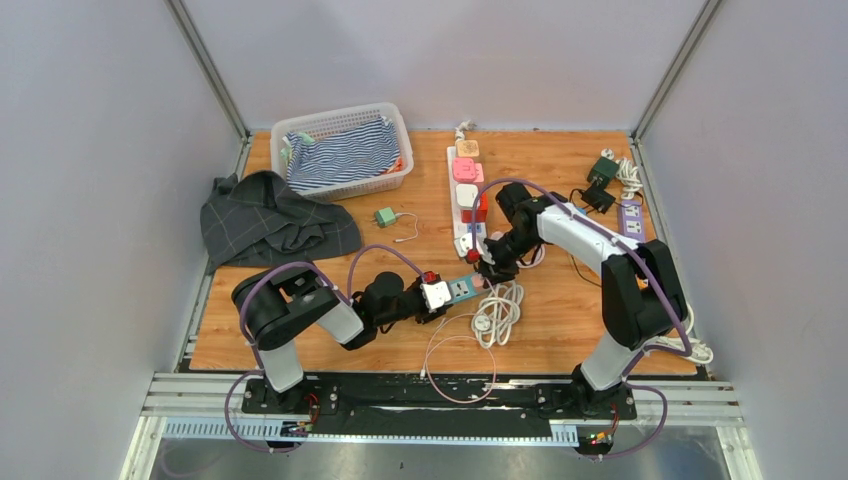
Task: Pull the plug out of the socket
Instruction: Remove the plug from the socket, then place the plug at the center of the board.
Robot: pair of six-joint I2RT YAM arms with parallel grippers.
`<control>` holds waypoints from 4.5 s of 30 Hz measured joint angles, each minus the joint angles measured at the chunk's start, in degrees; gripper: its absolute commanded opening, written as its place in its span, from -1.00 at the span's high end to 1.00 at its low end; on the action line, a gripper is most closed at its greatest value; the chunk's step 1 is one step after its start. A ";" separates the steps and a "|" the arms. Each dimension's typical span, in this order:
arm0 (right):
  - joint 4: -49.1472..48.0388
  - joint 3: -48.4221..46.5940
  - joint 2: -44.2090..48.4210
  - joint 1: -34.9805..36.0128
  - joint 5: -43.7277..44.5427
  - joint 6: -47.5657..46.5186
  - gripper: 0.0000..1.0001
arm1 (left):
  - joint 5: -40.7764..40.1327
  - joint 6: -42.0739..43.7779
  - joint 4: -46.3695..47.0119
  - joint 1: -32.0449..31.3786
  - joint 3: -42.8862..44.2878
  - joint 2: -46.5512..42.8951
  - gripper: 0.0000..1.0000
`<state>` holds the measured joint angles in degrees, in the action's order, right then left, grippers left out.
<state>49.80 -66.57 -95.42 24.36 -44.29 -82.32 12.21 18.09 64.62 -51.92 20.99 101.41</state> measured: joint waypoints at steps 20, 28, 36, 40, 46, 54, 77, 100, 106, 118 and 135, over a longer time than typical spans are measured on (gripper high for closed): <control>0.81 -0.31 0.07 -1.20 0.81 -0.35 1.00 | 0.09 -0.02 0.02 0.00 0.00 0.02 1.00; 1.01 0.28 0.17 -2.36 -1.79 -1.09 1.00 | 0.24 0.13 0.07 -0.02 0.11 0.11 1.00; 1.68 -1.09 0.17 2.03 -1.77 -1.05 1.00 | 0.50 0.09 0.20 -0.02 0.11 0.11 1.00; 2.62 -1.86 0.17 2.64 -1.25 -1.05 1.00 | 0.50 -0.04 0.42 -0.02 0.11 0.15 1.00; 2.99 -1.97 0.24 2.08 -1.22 -1.07 1.00 | 0.61 -0.07 0.63 -0.02 0.11 0.24 1.00; 4.90 -1.97 2.10 -2.51 -3.58 -1.09 1.00 | 0.44 0.02 0.68 -0.02 0.11 0.46 1.00; 11.37 -8.74 2.89 -4.17 -15.06 2.60 1.00 | -0.90 -2.45 -7.63 -0.02 5.79 -0.04 -0.94; -0.63 -21.29 7.10 -3.52 -16.74 33.59 1.00 | -14.21 -21.33 -27.17 0.07 -6.05 -49.22 -1.00; -3.65 -43.28 0.72 0.22 -13.99 44.57 1.00 | -19.06 -27.74 -36.72 0.11 -8.70 -66.27 -1.00; -15.04 -72.30 -11.30 7.87 3.23 58.51 1.00 | -22.47 -31.91 -46.88 0.15 -9.55 -71.67 -1.00; -23.30 -77.05 -16.59 7.89 16.57 66.01 1.00 | -18.21 -41.18 -47.28 0.20 -4.20 -58.12 -1.00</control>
<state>26.50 -143.61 -112.01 32.25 -27.73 -16.32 -6.00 -23.09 17.34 -51.72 16.80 43.29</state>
